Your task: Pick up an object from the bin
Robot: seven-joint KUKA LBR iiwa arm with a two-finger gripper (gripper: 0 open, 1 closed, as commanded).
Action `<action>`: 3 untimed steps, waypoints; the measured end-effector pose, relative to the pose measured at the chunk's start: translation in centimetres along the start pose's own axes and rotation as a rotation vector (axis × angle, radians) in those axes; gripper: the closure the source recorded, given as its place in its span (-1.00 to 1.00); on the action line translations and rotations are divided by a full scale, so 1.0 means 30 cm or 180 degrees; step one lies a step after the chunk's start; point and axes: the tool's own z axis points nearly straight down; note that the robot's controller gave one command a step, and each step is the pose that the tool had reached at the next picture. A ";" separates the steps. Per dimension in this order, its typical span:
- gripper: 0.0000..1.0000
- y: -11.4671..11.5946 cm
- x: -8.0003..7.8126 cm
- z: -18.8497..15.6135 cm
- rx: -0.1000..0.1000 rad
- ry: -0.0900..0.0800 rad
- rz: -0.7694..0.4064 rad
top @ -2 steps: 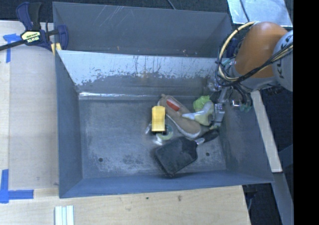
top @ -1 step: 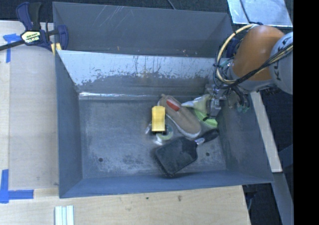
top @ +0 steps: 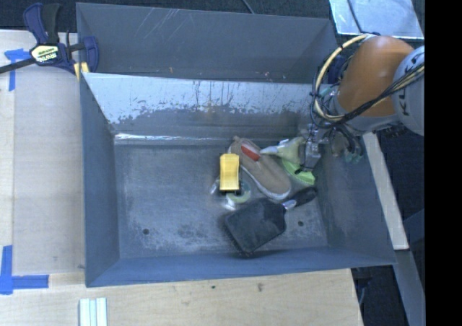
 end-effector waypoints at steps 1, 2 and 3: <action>1.00 0.000 0.003 -0.014 -0.0002 0.0005 0.0000; 1.00 0.001 0.004 -0.057 -0.0003 0.0013 0.0000; 1.00 -0.001 -0.002 -0.091 0.0000 -0.0004 -0.0001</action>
Offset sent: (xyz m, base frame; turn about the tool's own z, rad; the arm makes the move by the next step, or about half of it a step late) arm -0.0001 0.0000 0.0426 0.0000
